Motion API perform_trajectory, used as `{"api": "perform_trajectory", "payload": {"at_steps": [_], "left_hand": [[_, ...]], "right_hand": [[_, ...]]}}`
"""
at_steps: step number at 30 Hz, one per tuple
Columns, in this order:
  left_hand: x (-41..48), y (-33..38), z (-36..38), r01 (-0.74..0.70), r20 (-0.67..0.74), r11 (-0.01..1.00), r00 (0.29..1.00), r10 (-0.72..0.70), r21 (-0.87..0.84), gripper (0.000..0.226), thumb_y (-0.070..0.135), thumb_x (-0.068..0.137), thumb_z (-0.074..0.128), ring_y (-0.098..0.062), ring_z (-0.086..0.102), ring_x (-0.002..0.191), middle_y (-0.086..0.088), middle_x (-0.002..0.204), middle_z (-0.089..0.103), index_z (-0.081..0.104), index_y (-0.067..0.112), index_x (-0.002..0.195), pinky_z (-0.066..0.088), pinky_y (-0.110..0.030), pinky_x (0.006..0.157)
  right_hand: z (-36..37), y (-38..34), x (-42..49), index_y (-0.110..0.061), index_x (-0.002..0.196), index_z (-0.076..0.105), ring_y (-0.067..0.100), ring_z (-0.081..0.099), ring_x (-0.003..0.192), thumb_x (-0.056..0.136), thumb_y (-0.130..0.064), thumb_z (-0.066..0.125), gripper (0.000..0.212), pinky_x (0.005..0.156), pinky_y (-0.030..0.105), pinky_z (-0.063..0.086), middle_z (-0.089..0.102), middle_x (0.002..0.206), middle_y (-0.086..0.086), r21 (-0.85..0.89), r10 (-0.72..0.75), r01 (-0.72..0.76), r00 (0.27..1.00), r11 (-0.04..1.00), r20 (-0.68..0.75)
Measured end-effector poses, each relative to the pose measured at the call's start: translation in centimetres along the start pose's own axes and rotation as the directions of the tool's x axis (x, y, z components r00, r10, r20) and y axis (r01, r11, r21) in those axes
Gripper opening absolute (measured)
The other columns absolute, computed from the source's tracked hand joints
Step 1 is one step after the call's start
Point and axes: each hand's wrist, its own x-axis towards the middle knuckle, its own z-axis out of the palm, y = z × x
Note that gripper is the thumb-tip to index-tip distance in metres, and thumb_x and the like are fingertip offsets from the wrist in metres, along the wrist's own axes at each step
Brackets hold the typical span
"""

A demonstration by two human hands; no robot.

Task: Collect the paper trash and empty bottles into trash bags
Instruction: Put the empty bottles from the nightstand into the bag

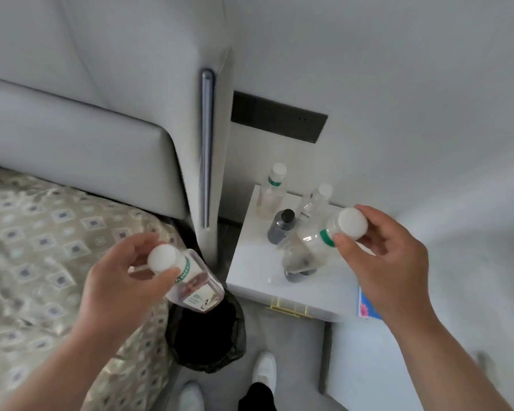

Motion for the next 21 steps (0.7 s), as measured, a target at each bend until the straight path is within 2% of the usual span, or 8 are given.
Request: {"api": "perform_trajectory", "payload": {"at_steps": [4, 7, 9, 14, 17, 19, 21], "left_hand": [[-0.2, -3.6, -2.0, 0.007, 0.02, 0.999, 1.0, -0.006, -0.036, 0.056, 0.003, 0.063, 0.084, -0.004, 0.069, 0.079, 0.009, 0.092, 0.07, 0.06, 0.047, 0.09, 0.057, -0.029, 0.071], [0.1, -7.3, -2.1, 0.007, 0.034, 0.999, 0.999, -0.006, -0.043, 0.057, 0.005, 0.061, 0.085, -0.004, 0.068, 0.082, 0.018, 0.095, 0.069, 0.061, 0.048, 0.09, 0.057, -0.025, 0.071], [0.5, -10.2, -1.3, 0.029, 0.051, 0.999, 0.998, -0.027, -0.042, 0.054, 0.004, 0.061, 0.085, -0.005, 0.069, 0.082, 0.017, 0.093, 0.07, 0.062, 0.043, 0.091, 0.056, -0.025, 0.072], [1.8, -19.4, 1.7, 0.076, 0.066, 0.997, 0.995, -0.076, -0.001, 0.061, 0.001, 0.057, 0.086, -0.006, 0.071, 0.076, 0.02, 0.085, 0.071, 0.063, 0.05, 0.084, 0.057, -0.024, 0.066], [1.9, -25.0, 3.7, 0.15, 0.068, 0.988, 0.986, -0.151, 0.021, 0.052, 0.004, 0.058, 0.086, -0.002, 0.07, 0.072, 0.02, 0.082, 0.071, 0.067, 0.043, 0.087, 0.056, -0.023, 0.062], [2.2, -28.3, 4.9, 0.173, 0.068, 0.984, 0.982, -0.176, 0.04, 0.044, 0.005, 0.06, 0.085, 0.003, 0.068, 0.073, 0.018, 0.081, 0.072, 0.069, 0.039, 0.084, 0.054, -0.016, 0.063], [2.8, -31.2, 6.5, 0.2, 0.069, 0.977, 0.976, -0.205, 0.075, 0.043, 0.009, 0.062, 0.084, 0.006, 0.067, 0.077, 0.014, 0.082, 0.073, 0.067, 0.04, 0.088, 0.05, -0.008, 0.062]], "right_hand": [[5.4, 0.7, -3.1, -0.04, 0.096, 0.065, -0.005, 0.068, 0.083, 0.067, -0.012, 0.083, 0.045, 0.073, 0.008, 0.05, 0.071, 0.093, -0.028, -0.003, 0.038, -0.038, 0.975, 0.999, 0.218], [9.6, 3.1, -5.3, -0.042, 0.096, 0.065, -0.005, 0.068, 0.089, 0.069, -0.01, 0.083, 0.046, 0.079, 0.01, 0.051, 0.071, 0.094, -0.027, -0.041, 0.095, -0.086, 0.925, 0.995, 0.367], [12.2, 5.9, -6.5, -0.042, 0.094, 0.066, -0.003, 0.068, 0.09, 0.07, -0.01, 0.083, 0.044, 0.082, 0.013, 0.052, 0.072, 0.094, -0.024, -0.083, 0.135, -0.11, 0.893, 0.99, 0.429], [18.5, 15.1, -8.8, -0.047, 0.098, 0.065, -0.007, 0.066, 0.092, 0.061, -0.034, 0.081, 0.042, 0.086, 0.017, 0.053, 0.073, 0.096, -0.022, -0.185, 0.23, -0.156, 0.83, 0.97, 0.509], [21.2, 21.0, -9.7, -0.049, 0.102, 0.062, -0.01, 0.064, 0.096, 0.065, -0.033, 0.082, 0.045, 0.086, 0.012, 0.05, 0.071, 0.103, -0.021, -0.238, 0.271, -0.166, 0.806, 0.957, 0.526], [22.9, 24.4, -10.2, -0.051, 0.1, 0.06, -0.009, 0.064, 0.095, 0.065, -0.033, 0.082, 0.045, 0.085, 0.014, 0.051, 0.071, 0.103, -0.02, -0.279, 0.296, -0.168, 0.801, 0.946, 0.52], [24.7, 27.5, -10.5, -0.045, 0.104, 0.063, -0.007, 0.065, 0.094, 0.066, -0.029, 0.083, 0.046, 0.084, 0.015, 0.052, 0.072, 0.102, -0.016, -0.31, 0.333, -0.192, 0.794, 0.931, 0.509]]}}
